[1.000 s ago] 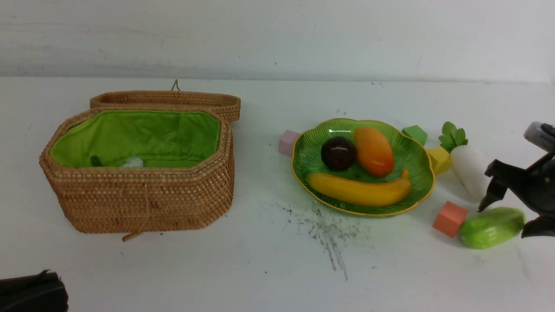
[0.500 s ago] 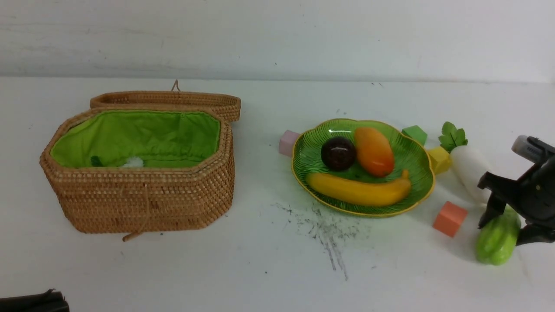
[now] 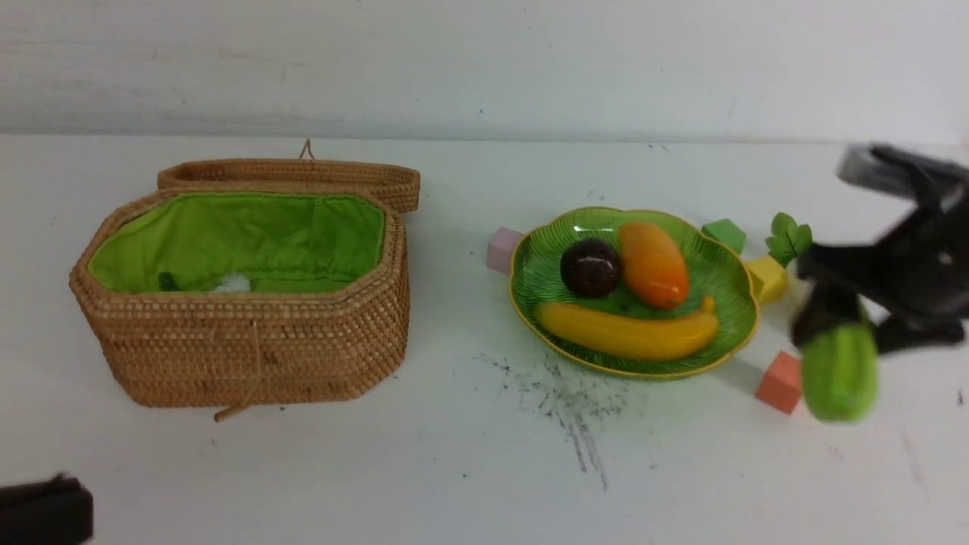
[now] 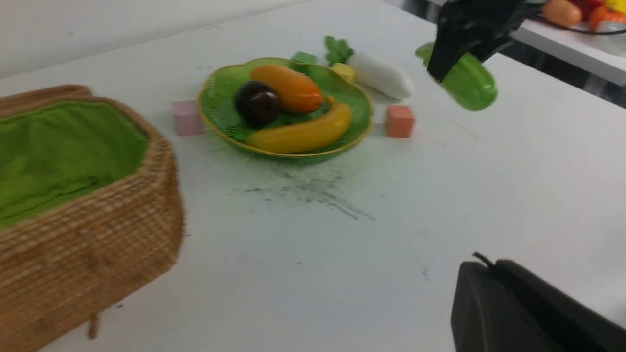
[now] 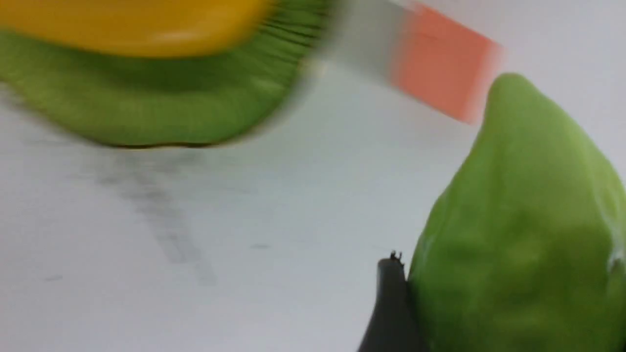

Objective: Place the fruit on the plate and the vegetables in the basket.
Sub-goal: Take a chayote with your right arm and place it on the basket on the left.

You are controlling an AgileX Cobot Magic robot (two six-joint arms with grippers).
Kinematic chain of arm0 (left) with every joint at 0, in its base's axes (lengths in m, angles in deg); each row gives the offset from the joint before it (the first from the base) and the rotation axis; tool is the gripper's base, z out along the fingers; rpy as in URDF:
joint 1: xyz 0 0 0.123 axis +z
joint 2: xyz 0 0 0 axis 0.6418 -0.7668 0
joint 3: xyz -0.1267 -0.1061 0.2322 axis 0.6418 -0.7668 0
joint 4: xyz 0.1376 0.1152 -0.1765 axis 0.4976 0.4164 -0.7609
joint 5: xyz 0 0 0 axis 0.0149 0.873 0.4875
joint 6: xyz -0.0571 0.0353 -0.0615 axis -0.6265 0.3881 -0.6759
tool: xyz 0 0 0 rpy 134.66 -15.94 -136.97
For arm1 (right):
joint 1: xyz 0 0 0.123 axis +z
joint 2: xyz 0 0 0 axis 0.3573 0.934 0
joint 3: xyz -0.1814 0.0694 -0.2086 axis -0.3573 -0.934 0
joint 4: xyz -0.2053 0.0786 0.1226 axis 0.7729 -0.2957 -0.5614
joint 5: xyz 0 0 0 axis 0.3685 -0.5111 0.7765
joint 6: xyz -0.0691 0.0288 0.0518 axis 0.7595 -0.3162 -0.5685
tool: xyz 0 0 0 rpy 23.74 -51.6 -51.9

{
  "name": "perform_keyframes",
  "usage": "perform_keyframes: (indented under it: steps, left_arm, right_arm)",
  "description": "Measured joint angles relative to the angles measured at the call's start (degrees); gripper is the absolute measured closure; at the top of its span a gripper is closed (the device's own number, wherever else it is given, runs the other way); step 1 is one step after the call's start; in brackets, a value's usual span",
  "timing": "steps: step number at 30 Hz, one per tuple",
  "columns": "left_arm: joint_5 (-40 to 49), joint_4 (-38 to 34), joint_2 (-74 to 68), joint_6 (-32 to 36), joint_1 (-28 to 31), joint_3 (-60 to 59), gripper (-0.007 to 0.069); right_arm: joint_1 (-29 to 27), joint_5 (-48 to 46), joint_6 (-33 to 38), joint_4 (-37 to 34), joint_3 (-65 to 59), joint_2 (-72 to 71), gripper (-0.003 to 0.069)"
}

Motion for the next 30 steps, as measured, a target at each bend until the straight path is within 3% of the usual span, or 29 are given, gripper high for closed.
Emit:
perform_keyframes:
  steps: [5, 9, 12, 17, 23, 26, 30]
  left_arm:
    - [2.95, 19.21, 0.00, -20.01, 0.00, 0.24, 0.0634]
    - [4.46, 27.07, 0.00, -29.22, 0.00, 0.56, 0.0634]
    - [4.79, 27.86, 0.00, -31.09, 0.00, 0.56, 0.0633]
    - [4.90, 27.59, 0.00, -31.53, 0.00, 0.56, 0.0631]
    - [5.23, 26.82, 0.00, -30.89, 0.00, 0.57, 0.0627]
    - [5.23, 26.66, 0.00, -30.73, 0.00, 0.62, 0.0627]
    - [5.29, 26.41, 0.00, -30.65, 0.00, 0.62, 0.0624]
  right_arm:
    - [17.68, 15.10, 11.03, -8.65, 12.90, 2.97, 0.0192]
    - [26.66, 27.10, 19.91, -11.20, 23.41, 11.86, 0.0192]
    - [30.87, 33.54, 25.32, -11.39, 30.39, 20.04, 0.0192]
    - [33.48, 37.17, 27.92, -11.43, 41.00, 32.53, 0.0177]
    - [33.70, 36.92, 28.14, -9.49, 45.58, 37.66, -0.0010]
    - [33.59, 33.77, 28.14, -8.06, 45.77, 36.50, -0.0008]
    - [32.70, 23.07, 28.14, -6.87, 45.82, 32.42, 0.0061]
